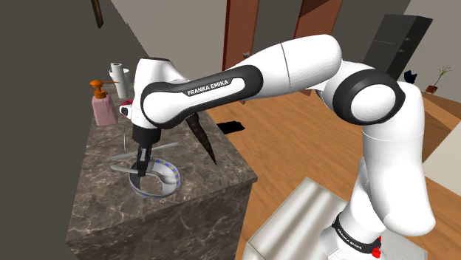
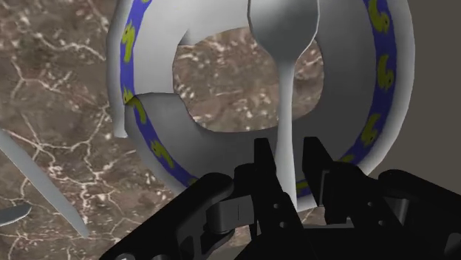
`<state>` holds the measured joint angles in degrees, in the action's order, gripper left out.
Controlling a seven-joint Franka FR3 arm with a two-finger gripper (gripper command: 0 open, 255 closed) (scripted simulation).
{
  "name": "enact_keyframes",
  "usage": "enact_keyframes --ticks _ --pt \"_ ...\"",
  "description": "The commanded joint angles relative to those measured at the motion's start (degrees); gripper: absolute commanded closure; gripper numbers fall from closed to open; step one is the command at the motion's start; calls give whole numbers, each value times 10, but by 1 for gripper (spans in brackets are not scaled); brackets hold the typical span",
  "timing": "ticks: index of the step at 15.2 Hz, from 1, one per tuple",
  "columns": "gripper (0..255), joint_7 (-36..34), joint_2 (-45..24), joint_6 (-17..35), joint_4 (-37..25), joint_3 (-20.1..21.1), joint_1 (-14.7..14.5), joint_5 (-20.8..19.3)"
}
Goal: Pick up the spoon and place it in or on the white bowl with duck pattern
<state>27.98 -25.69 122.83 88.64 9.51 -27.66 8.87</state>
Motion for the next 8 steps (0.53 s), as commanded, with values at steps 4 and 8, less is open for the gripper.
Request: enact_keyframes --ticks 4,8 --pt "255 5 -13 29 17 0 0 1" --pt "255 5 -13 29 17 0 0 1"
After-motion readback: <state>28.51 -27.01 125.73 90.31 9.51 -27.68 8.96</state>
